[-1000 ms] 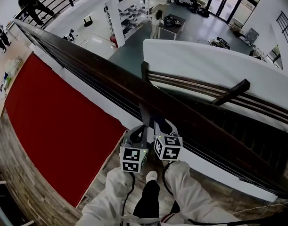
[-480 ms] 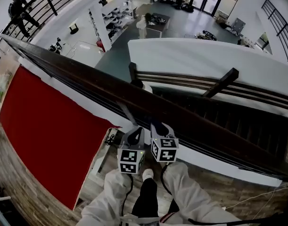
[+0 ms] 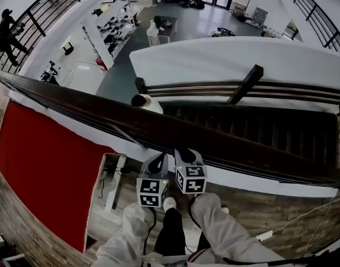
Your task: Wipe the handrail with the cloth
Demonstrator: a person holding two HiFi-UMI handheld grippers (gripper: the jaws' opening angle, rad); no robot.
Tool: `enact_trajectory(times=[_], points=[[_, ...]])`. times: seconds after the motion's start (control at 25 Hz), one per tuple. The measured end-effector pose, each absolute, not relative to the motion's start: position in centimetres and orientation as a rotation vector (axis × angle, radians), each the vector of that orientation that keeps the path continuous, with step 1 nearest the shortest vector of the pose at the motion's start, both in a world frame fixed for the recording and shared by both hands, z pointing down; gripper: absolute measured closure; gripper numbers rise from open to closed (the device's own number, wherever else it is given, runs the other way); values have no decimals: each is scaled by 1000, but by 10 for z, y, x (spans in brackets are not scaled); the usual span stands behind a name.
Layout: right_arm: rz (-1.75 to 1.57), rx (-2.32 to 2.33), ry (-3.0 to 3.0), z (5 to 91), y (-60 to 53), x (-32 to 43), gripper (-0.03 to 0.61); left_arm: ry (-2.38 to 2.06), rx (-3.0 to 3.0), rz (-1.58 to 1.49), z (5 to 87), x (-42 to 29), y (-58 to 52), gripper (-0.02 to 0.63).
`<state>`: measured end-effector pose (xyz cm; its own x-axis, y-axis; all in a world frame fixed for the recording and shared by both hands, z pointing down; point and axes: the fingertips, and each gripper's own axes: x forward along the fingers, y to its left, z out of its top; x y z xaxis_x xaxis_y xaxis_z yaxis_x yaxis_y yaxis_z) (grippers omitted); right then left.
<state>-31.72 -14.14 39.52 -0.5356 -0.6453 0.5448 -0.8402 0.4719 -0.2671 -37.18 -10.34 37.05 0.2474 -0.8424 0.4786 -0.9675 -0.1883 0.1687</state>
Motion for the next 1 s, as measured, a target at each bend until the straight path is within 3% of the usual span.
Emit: enact_trajectory(times=[1.0], points=[[793,1579,-2206,397,-121,-82,506,-1334,2289,470,380,-139,-96,611]])
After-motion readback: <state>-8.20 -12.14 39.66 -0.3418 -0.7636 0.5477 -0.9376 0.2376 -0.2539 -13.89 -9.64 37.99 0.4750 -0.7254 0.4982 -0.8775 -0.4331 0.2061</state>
